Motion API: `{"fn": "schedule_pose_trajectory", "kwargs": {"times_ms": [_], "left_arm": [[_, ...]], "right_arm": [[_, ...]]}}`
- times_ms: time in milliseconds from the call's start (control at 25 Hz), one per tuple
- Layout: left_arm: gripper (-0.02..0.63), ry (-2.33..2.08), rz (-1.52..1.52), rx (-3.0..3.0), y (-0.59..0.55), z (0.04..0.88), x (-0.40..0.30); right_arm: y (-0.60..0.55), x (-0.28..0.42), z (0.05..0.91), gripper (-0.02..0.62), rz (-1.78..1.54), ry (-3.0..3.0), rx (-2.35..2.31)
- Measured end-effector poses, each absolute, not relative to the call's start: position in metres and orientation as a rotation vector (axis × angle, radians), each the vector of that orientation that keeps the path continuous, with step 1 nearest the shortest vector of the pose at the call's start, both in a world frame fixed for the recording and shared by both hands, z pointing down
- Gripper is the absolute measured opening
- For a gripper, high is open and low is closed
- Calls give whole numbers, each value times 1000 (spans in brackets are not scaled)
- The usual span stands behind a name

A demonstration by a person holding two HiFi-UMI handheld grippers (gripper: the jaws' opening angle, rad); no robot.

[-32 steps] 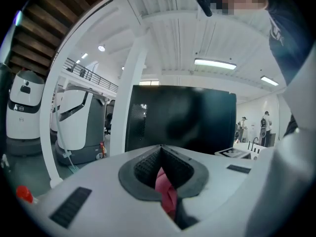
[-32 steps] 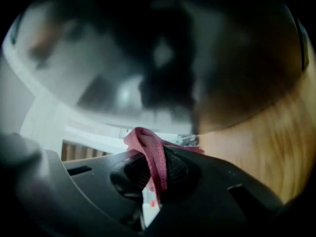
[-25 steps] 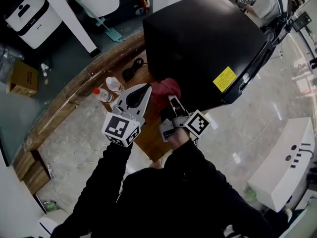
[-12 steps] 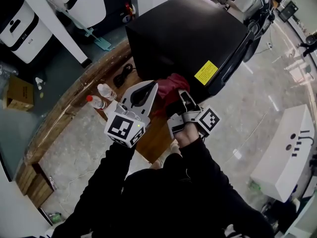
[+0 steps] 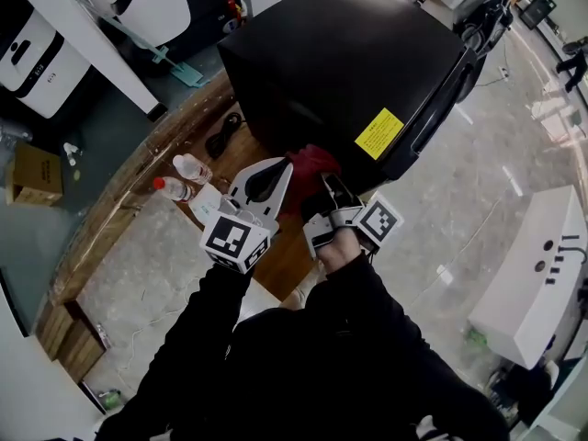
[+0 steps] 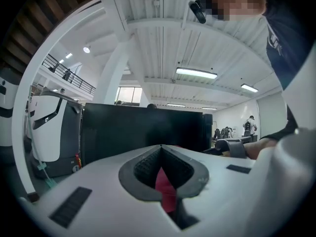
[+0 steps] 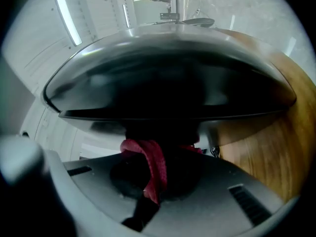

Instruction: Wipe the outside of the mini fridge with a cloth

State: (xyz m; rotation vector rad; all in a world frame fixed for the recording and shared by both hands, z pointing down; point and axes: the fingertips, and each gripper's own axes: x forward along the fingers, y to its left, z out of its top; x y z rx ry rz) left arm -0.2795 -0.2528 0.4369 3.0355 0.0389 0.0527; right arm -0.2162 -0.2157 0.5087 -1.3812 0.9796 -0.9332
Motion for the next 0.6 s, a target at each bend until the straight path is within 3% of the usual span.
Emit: {"fn": "schedule_pose_trajectory", "kwargs": {"times_ms": [600], "left_arm": [[6, 85, 286, 2917, -242, 584, -273]], "right_arm": [[-207, -218, 656, 15, -1087, 843, -1471]]}}
